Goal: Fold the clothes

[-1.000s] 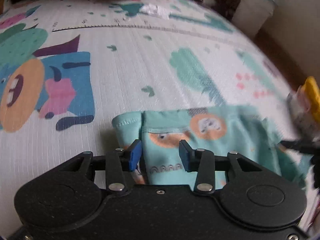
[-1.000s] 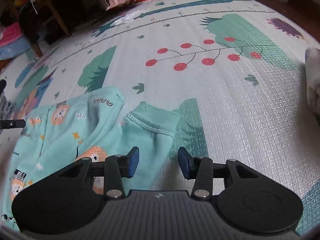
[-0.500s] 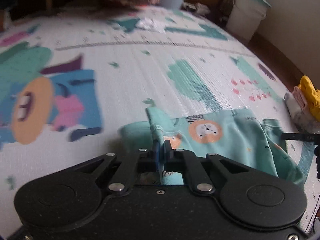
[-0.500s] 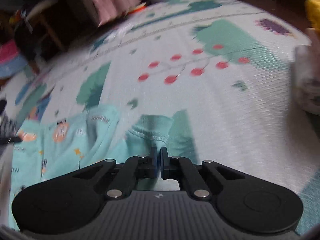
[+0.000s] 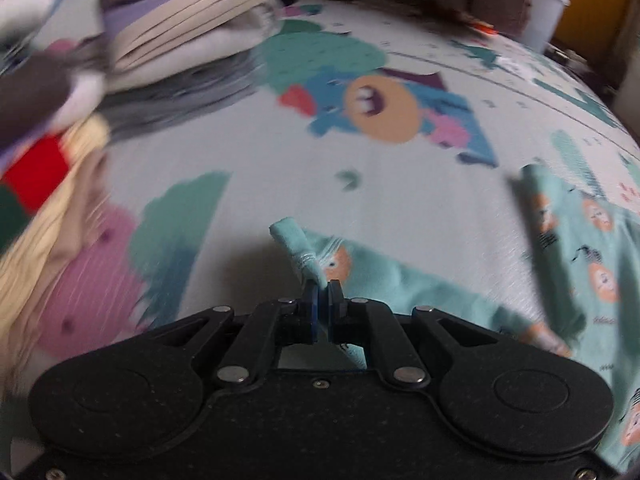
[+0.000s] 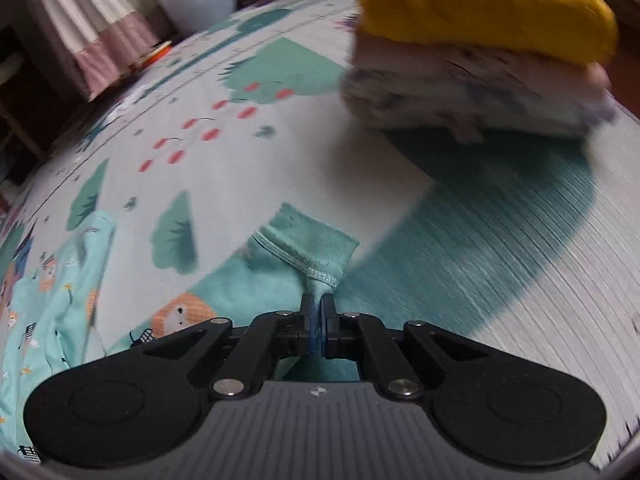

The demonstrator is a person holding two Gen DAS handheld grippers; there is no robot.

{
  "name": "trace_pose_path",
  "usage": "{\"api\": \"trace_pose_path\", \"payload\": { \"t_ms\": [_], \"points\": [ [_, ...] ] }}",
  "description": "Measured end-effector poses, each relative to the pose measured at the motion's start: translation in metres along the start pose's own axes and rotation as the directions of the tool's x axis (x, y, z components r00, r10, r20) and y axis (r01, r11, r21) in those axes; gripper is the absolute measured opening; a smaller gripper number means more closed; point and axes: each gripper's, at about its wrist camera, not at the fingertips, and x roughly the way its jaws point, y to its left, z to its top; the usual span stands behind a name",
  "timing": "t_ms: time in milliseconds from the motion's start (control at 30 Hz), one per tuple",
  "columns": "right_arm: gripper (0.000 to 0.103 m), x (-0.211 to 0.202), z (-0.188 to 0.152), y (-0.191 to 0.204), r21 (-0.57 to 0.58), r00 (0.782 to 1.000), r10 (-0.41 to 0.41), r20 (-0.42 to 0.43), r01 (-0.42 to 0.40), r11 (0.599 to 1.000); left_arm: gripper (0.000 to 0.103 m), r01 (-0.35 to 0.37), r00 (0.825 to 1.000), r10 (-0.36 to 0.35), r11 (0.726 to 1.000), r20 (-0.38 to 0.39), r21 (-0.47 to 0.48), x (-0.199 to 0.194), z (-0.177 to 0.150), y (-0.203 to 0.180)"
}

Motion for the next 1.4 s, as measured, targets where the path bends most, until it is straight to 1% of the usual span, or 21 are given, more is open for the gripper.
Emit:
{"api": "trace_pose_path", "payload": {
  "t_ms": [167, 433, 533, 567, 600, 700, 767, 800, 833, 867, 900, 933, 967, 1033, 1133, 1167, 1200, 1233, 1267, 1333, 1400],
  "points": [
    [0.005, -0.006, -0.008, -0.008, 0.020, 0.999, -0.048, 0.002, 0.048, 0.999, 0.003, -0.040, 0.999, 0.040, 0.997, -0.001, -0.061, -0.006, -0.019, 0.011],
    [0.004, -0.014, -0.016, -0.013, 0.042, 0.989, -0.145, -0.012, 0.145, 0.989, 0.003, -0.040, 0.999, 0.035, 0.990, -0.037, -0.137, -0.009, -0.038, 0.024],
    [0.006, -0.017, -0.018, -0.007, 0.004, 0.980, -0.199, -0.022, 0.199, 0.980, 0.004, -0.035, 0.999, 0.031, 0.990, -0.031, -0.140, -0.012, -0.039, 0.026],
    [0.010, -0.019, -0.018, -0.003, -0.025, 0.974, -0.225, -0.014, 0.225, 0.974, 0.010, -0.038, 0.999, 0.035, 0.990, -0.023, -0.136, -0.014, -0.038, 0.025],
    [0.011, -0.022, -0.018, 0.002, -0.058, 0.970, -0.242, 0.009, 0.242, 0.969, 0.014, -0.057, 0.998, 0.056, 0.991, -0.008, -0.118, -0.018, -0.037, 0.024],
    [0.015, -0.036, -0.018, 0.022, -0.180, 0.957, -0.256, 0.134, 0.277, 0.944, 0.014, -0.125, 0.990, 0.125, 0.992, 0.065, -0.001, -0.033, -0.031, 0.014],
    [0.019, -0.042, -0.021, 0.047, -0.320, 0.958, -0.203, 0.201, 0.260, 0.911, 0.014, -0.142, 0.983, 0.127, 0.983, 0.131, 0.117, -0.044, -0.028, -0.001],
    [0.019, -0.045, -0.024, 0.061, -0.397, 0.963, -0.153, 0.220, 0.232, 0.888, 0.014, -0.107, 0.987, 0.085, 0.982, 0.139, 0.157, -0.047, -0.027, -0.009],
    [0.019, -0.046, -0.028, 0.077, -0.473, 0.978, -0.070, 0.196, 0.157, 0.867, 0.014, -0.048, 0.992, 0.024, 0.980, 0.125, 0.195, -0.049, -0.028, -0.019],
    [0.020, -0.044, -0.036, 0.095, -0.545, 0.992, 0.036, 0.120, 0.036, 0.838, 0.014, 0.023, 0.994, -0.046, 0.973, 0.096, 0.231, -0.048, -0.030, -0.031],
    [0.021, -0.042, -0.044, 0.113, -0.604, 0.990, 0.136, 0.036, -0.087, 0.792, 0.014, 0.091, 0.992, -0.112, 0.960, 0.066, 0.265, -0.048, -0.034, -0.044],
    [0.021, -0.041, -0.052, 0.131, -0.652, 0.973, 0.225, -0.054, -0.205, 0.730, 0.014, 0.150, 0.985, -0.168, 0.942, 0.036, 0.301, -0.047, -0.040, -0.059],
    [0.021, -0.041, -0.065, 0.151, -0.697, 0.946, 0.290, -0.143, -0.304, 0.649, 0.014, 0.205, 0.975, -0.220, 0.921, 0.007, 0.331, -0.045, -0.046, -0.073],
    [0.021, -0.042, -0.089, 0.187, -0.750, 0.881, 0.364, -0.302, -0.455, 0.481, 0.014, 0.259, 0.963, -0.269, 0.901, -0.020, 0.348, -0.039, -0.058, -0.098],
    [0.023, -0.043, -0.127, 0.222, -0.748, 0.793, 0.364, -0.488, -0.595, 0.294, 0.017, 0.261, 0.964, -0.262, 0.908, -0.042, 0.328, -0.019, -0.068, -0.124],
    [0.023, -0.044, -0.143, 0.230, -0.754, 0.770, 0.314, -0.556, -0.626, 0.199, 0.018, 0.263, 0.964, -0.263, 0.897, -0.050, 0.355, -0.015, -0.071, -0.132],
    [0.023, -0.049, -0.157, 0.232, -0.762, 0.753, 0.278, -0.596, -0.640, 0.101, 0.025, 0.278, 0.957, -0.283, 0.842, -0.060, 0.462, -0.016, -0.077, -0.144],
    [0.025, -0.054, -0.170, 0.233, -0.758, 0.737, 0.240, -0.631, -0.652, 0.009, 0.025, 0.289, 0.951, -0.301, 0.775, -0.073, 0.562, -0.017, -0.082, -0.156],
    [0.031, -0.059, -0.179, 0.232, -0.743, 0.721, 0.214, -0.660, -0.668, -0.041, 0.025, 0.287, 0.948, -0.309, 0.722, -0.078, 0.630, -0.020, -0.085, -0.164],
    [0.030, -0.066, -0.176, 0.229, -0.737, 0.715, 0.232, -0.660, -0.675, -0.017, 0.025, 0.249, 0.955, -0.293, 0.728, -0.039, 0.639, -0.028, -0.081, -0.164],
    [0.030, -0.063, -0.161, 0.225, -0.721, 0.712, 0.295, -0.637, -0.686, 0.097, 0.027, 0.221, 0.957, -0.290, 0.753, 0.012, 0.620, -0.037, -0.079, -0.159]
  ]
}}
